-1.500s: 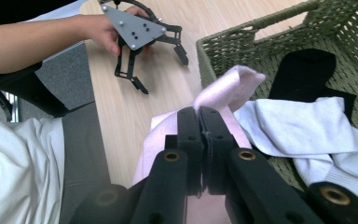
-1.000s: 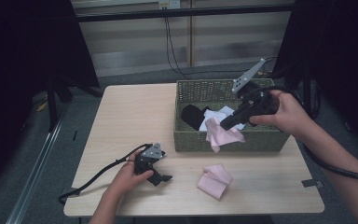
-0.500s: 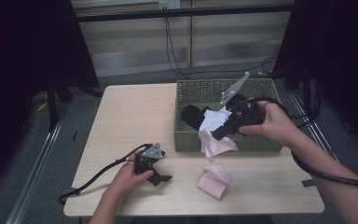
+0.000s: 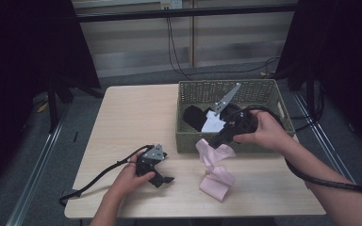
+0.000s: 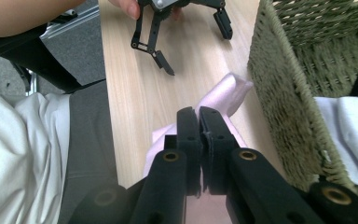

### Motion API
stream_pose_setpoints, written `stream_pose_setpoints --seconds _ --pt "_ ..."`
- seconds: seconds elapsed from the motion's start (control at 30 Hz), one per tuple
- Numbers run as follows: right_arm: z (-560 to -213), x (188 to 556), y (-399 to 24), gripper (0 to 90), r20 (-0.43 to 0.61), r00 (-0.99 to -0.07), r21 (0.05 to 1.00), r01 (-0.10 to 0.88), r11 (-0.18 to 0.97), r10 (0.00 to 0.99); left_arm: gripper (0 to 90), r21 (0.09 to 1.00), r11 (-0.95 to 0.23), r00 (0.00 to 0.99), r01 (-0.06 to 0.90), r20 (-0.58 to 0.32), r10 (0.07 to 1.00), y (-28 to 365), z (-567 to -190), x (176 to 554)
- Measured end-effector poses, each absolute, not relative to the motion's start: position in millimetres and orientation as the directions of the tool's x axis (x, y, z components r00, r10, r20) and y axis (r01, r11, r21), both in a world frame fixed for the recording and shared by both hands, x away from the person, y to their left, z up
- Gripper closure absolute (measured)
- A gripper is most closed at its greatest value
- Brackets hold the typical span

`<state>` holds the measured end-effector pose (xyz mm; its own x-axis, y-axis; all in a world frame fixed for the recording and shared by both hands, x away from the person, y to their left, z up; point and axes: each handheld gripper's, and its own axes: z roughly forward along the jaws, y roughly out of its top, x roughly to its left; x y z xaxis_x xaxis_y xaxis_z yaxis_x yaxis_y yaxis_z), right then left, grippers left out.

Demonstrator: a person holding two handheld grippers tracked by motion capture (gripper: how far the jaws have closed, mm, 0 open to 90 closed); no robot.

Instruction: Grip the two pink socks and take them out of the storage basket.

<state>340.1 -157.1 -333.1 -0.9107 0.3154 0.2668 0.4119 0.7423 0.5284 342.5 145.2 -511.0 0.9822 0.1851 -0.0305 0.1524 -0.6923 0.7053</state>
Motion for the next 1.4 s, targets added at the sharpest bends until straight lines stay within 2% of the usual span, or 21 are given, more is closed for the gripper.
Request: stream_pose_setpoints --seconds 0.2,0.77,1.0,1.4 --pt "-339 339 -157 86.9 0.26 -0.913 0.525 0.408 0.747 0.316 0.0 0.705 -0.692 0.982 0.152 -0.03 0.185 145 -511 342" --pt "-347 336 -167 62.5 0.248 -0.909 0.518 0.417 0.746 0.336 0.0 0.705 -0.692 0.982 0.156 -0.034 0.187 145 -511 342" --pt "-352 335 -179 49.5 0.243 -0.899 0.538 0.438 0.721 0.364 0.0 0.705 -0.692 0.982 0.156 -0.034 0.187 145 -511 342" --pt "-369 328 -204 33.8 0.201 -0.891 0.548 0.447 0.707 0.408 0.0 0.705 -0.692 0.982 0.156 -0.033 0.187 145 -511 342"
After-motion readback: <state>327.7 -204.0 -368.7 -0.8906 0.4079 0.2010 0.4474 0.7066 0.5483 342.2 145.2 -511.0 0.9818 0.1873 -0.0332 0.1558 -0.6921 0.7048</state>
